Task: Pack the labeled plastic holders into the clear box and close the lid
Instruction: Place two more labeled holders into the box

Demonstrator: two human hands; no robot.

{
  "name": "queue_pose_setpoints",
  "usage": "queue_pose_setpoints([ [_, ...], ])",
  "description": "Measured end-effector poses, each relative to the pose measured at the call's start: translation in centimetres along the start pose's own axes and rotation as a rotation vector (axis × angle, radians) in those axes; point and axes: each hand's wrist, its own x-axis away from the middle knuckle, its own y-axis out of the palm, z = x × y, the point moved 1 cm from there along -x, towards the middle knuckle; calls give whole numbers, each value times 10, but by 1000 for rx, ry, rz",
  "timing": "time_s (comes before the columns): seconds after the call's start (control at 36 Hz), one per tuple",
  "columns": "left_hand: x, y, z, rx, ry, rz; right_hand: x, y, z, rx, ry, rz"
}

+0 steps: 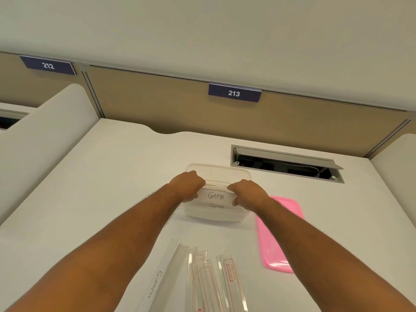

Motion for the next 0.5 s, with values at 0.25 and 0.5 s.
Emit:
queue_pose_setpoints([
  [0.25, -8, 11, 4, -26, 10, -83, -8, 16, -3, 33, 4, -85],
  [0.5, -16, 21, 5, -30, -4, -115, -13, 24, -4, 12, 15, -109],
])
